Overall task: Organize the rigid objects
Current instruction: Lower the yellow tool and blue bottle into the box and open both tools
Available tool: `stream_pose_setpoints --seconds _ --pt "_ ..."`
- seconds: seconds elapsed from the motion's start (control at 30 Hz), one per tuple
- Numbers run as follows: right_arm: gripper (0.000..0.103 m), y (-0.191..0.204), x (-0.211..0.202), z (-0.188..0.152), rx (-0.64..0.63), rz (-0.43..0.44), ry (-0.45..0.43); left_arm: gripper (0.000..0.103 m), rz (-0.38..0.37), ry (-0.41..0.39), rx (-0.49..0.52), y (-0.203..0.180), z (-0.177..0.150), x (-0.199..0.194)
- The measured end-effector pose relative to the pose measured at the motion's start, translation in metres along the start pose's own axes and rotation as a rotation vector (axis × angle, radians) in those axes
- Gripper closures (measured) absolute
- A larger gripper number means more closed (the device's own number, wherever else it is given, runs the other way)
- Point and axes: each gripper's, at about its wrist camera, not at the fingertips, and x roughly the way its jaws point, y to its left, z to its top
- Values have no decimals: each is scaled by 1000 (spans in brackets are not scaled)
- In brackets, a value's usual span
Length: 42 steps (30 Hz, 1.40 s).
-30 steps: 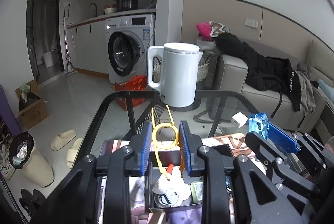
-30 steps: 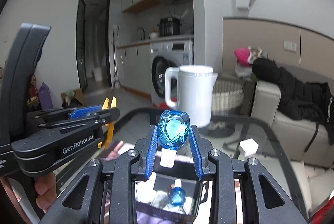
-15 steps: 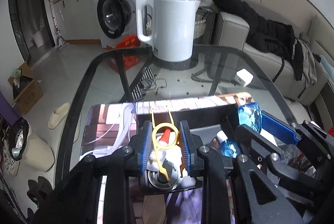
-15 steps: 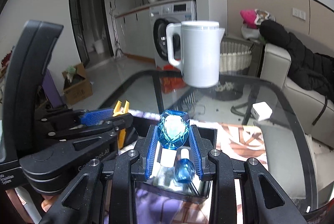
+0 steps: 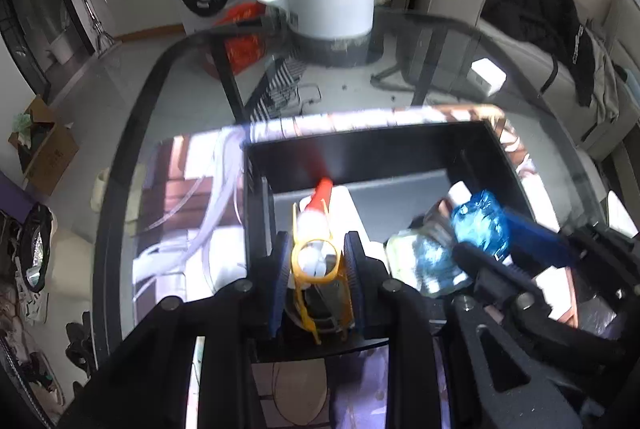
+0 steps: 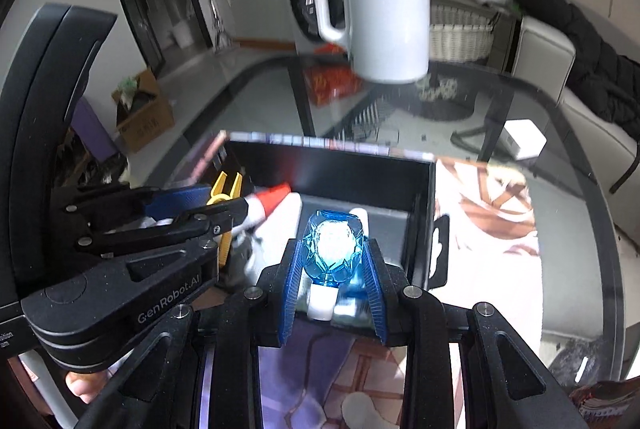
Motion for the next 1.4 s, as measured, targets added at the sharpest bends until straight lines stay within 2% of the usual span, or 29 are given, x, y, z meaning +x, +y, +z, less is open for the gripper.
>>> stream_pose_setpoints --seconds 0.1,0.6,0.87,1.1,1.2,1.23,1.27,1.4 --pt "73 2 2 -2 -21 -38 3 78 17 -6 21 -4 0 2" --pt "72 -1 1 -2 -8 -28 -1 76 -2 -10 3 0 -1 -1" --pt "66 0 -1 -3 0 -44 -4 75 -8 -13 0 0 -1 -1" --pt "65 2 -8 -3 -2 -48 -26 72 -20 -35 -12 1 -1 -8" --pt "65 2 -11 -3 2 -50 -35 68 -35 -45 -19 2 -2 -11" --pt "65 1 -11 -3 3 -50 -36 65 -36 -50 -22 2 -2 -12" --pt "65 1 -13 -4 4 -48 -38 57 -22 -56 -24 2 -3 -14" --pt "63 2 -21 -5 4 -52 -61 55 -6 -100 -25 2 -4 -25"
